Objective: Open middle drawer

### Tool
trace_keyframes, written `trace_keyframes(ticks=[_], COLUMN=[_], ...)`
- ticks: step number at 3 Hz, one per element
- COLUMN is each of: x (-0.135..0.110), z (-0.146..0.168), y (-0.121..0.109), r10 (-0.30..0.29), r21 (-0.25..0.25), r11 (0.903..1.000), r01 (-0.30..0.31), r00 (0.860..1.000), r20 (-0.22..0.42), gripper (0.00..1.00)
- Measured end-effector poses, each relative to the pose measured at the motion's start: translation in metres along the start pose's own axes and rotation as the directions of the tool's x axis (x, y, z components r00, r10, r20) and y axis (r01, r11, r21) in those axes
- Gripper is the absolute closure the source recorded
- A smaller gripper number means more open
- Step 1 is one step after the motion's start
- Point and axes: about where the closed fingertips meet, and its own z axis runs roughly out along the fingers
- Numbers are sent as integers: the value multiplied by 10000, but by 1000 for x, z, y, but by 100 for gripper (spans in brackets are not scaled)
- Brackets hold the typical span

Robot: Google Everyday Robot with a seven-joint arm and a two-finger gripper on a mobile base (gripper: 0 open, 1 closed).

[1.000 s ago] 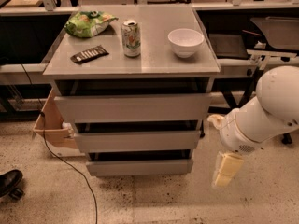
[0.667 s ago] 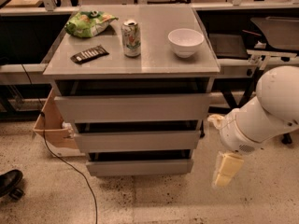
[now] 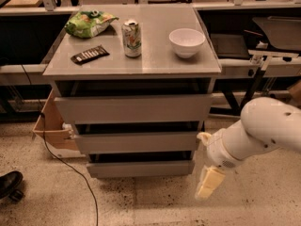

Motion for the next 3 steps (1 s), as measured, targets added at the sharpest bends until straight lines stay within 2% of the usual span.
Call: trace_keyframes(ticks=[2, 3], x=[-20, -33], z=[113, 167], y=[-17, -36], r10=[362, 449], r21=[-164, 118], r11=[9993, 9988], r01=[-344, -481], r00=[9912, 9805], r20=[1274, 1915], gripper=[0, 0])
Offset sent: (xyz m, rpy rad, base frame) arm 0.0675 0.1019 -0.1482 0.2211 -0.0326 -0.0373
